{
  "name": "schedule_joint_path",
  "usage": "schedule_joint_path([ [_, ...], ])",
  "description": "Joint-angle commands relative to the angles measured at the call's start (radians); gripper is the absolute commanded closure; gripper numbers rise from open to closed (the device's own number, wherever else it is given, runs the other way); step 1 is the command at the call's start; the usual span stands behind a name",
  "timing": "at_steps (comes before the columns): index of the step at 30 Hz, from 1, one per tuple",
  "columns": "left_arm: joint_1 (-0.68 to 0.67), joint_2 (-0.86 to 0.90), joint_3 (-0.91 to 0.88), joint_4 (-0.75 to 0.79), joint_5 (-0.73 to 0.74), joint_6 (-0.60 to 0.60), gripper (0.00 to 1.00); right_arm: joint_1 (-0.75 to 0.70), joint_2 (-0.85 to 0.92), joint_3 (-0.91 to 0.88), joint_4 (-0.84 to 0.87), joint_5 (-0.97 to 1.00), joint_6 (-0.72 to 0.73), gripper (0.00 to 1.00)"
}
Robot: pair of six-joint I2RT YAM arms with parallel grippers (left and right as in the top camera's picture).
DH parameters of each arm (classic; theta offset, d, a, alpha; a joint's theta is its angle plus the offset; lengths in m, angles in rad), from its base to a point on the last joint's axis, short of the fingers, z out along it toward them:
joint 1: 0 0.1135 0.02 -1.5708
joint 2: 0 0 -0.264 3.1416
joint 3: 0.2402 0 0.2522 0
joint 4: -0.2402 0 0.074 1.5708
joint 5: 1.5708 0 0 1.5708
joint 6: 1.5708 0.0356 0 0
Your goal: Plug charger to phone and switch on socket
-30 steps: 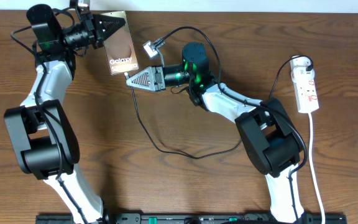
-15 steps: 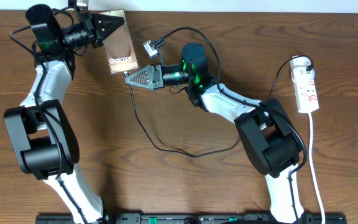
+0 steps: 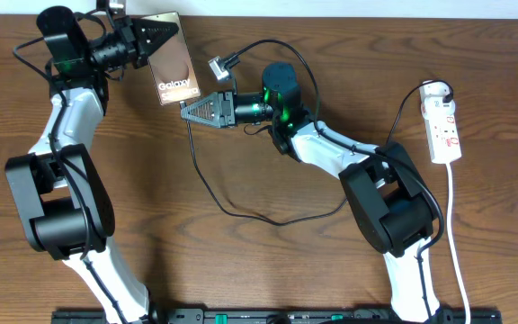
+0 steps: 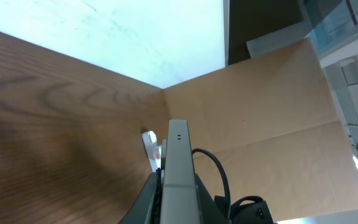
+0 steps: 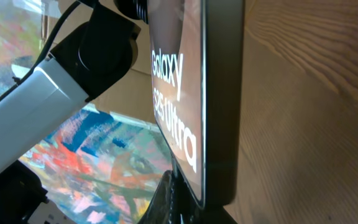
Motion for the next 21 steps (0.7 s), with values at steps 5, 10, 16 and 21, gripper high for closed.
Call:
schedule_joint_path([
  [5,-0.01,-0.019,0.01,-0.003,0.105,-0.014,0.92,-0.011,0.002,0.011,0.05,0.22,0.018,0.99],
  [10,-0.01,-0.019,0.01,-0.003,0.116,-0.014,0.92,-0.011,0.002,0.011,0.049,0.22,0.018,0.99],
  [16,-0.01,-0.019,0.01,-0.003,0.116,-0.014,0.93,-0.011,0.002,0.011,0.048,0.219,0.018,0.95],
  [21,-0.01,-0.019,0.01,-0.002,0.108,-0.013,0.93,-0.011,0.002,0.011,0.04,0.197,0.018,0.43],
])
